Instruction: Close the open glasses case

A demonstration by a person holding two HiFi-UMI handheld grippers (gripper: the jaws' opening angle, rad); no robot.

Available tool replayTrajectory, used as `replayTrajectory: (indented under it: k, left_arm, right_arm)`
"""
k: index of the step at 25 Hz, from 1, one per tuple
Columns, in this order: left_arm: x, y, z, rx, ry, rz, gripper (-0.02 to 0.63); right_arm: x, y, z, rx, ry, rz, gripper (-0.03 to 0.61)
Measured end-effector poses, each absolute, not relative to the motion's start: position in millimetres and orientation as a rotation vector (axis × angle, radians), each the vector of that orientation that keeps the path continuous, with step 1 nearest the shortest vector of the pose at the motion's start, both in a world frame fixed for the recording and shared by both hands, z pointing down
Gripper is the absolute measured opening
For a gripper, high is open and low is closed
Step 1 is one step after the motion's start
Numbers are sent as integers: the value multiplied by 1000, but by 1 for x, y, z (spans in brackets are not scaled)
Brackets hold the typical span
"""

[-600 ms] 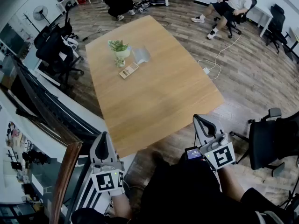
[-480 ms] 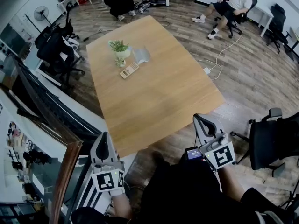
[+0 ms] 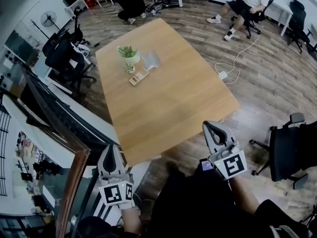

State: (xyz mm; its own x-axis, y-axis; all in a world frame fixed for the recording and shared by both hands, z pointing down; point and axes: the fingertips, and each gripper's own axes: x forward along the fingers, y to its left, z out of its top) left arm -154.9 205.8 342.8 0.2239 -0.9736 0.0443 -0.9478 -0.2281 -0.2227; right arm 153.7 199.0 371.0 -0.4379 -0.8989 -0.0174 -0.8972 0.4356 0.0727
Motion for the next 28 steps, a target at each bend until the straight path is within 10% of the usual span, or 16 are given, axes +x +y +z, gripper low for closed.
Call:
replayTrajectory:
  k: [28]
  left_arm:
    - [-196, -25, 421, -2576, 1717, -165, 2]
  right_arm:
    - [71, 14, 381, 1637, -2437, -88, 12]
